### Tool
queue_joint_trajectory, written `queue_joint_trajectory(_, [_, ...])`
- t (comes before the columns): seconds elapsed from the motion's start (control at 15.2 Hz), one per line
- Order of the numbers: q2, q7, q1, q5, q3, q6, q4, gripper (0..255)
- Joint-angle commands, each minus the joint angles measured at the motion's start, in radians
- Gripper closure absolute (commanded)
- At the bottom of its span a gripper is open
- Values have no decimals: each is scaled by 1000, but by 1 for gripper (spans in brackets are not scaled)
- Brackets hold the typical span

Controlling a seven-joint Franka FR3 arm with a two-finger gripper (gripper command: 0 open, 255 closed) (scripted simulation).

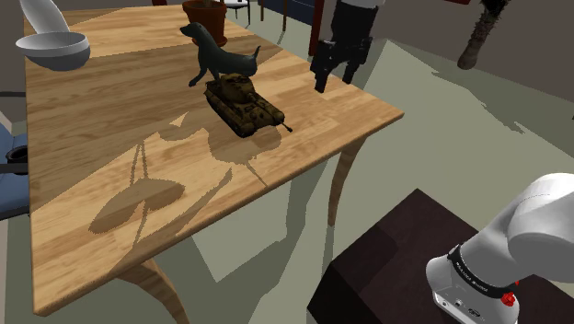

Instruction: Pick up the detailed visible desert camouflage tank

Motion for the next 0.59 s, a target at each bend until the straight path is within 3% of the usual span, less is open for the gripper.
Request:
queue_joint_trajectory(0.0, [78,41,4,-20,27,7,68,0])
queue_joint_trajectory(0.53, [414,206,60,-149,108,-29,407,0])
